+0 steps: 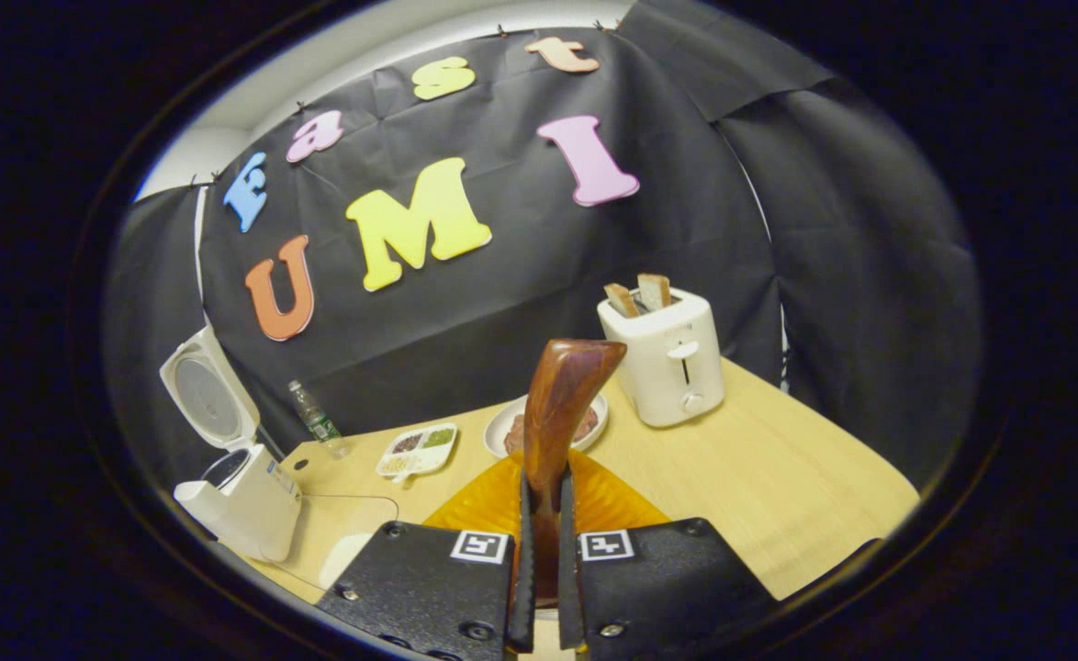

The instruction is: Close the left gripper, press the button to open the rice cooker; take a wooden spoon from the chopstick holder with the right hand, scoop a spoonful of rice and pour it into the rice cooker, then put the wooden spoon back into the chopstick holder.

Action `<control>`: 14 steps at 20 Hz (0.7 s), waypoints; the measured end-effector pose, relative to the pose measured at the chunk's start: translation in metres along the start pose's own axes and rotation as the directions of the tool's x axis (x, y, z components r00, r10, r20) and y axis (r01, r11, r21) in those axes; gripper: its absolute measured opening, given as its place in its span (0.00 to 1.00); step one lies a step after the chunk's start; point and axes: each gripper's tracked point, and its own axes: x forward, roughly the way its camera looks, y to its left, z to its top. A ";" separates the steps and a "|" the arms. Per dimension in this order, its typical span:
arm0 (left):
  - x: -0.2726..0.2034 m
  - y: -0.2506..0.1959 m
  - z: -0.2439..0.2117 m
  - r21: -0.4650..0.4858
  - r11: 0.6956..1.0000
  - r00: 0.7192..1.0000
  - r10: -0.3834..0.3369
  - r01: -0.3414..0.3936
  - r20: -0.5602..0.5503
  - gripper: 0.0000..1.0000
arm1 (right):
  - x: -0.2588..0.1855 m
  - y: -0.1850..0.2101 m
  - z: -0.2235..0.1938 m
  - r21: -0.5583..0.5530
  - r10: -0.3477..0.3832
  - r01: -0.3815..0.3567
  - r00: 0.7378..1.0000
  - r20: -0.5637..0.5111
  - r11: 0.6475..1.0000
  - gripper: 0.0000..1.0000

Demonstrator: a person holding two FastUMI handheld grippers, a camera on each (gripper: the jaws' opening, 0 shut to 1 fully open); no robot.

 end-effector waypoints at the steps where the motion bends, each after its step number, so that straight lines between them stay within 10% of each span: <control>1: 0.000 0.002 -0.001 -0.006 1.000 1.000 0.001 -0.001 -0.004 0.97 | -0.006 0.010 0.009 -0.032 0.016 -0.015 1.000 0.022 0.999 0.15; 14: -0.007 0.014 -0.008 -0.057 0.998 1.000 0.001 -0.002 -0.005 0.94 | -0.058 0.167 0.031 -0.383 0.171 -0.102 0.973 0.153 0.918 0.15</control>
